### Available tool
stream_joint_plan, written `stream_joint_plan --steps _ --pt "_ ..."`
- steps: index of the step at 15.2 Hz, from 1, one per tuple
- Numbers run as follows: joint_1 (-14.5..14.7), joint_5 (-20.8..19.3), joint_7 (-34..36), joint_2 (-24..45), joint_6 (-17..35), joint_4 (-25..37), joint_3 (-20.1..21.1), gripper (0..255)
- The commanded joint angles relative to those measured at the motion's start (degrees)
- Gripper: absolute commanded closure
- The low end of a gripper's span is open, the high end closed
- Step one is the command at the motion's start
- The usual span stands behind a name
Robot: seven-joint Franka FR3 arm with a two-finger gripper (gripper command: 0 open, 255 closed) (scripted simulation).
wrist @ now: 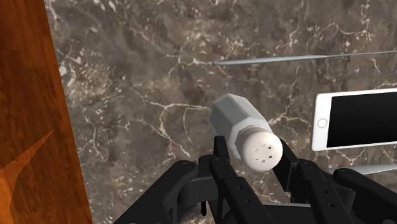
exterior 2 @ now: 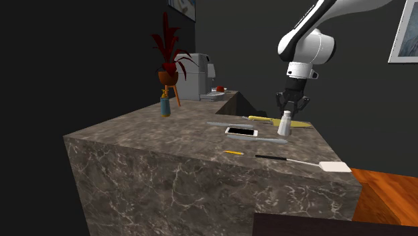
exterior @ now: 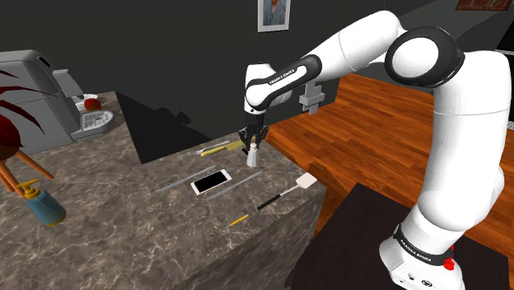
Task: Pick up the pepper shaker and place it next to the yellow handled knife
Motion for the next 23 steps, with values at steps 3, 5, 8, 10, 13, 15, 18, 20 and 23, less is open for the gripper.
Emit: stream_joint_plan --steps 3,5,8,10,13,15,18,20,23 --pt "0.2 -0.3 0.0 1.2 2.0 -0.7 -0.2 255" --pt "0.2 -0.3 0.0 1.3 2.0 -0.7 -0.2 255" --pt "0.2 -0.3 0.0 1.3 2.0 -0.7 -0.2 255" --pt "0.2 -0.3 0.0 1.3 2.0 -0.7 -0.2 255" --pt "0.2 -0.3 0.0 1.3 2.0 -0.7 -0.2 0" --pt "0.2 -0.3 0.0 1.3 2.0 -0.7 -0.2 0" --pt "-0.3 0.2 -0.3 -0.7 -1.2 0.6 0.0 0" --pt "-0.6 0.6 -0.5 -2.2 -4.2 2.1 0.1 0" --pt "-0.6 0.6 -0.5 -2.2 -4.2 2.1 0.1 0"
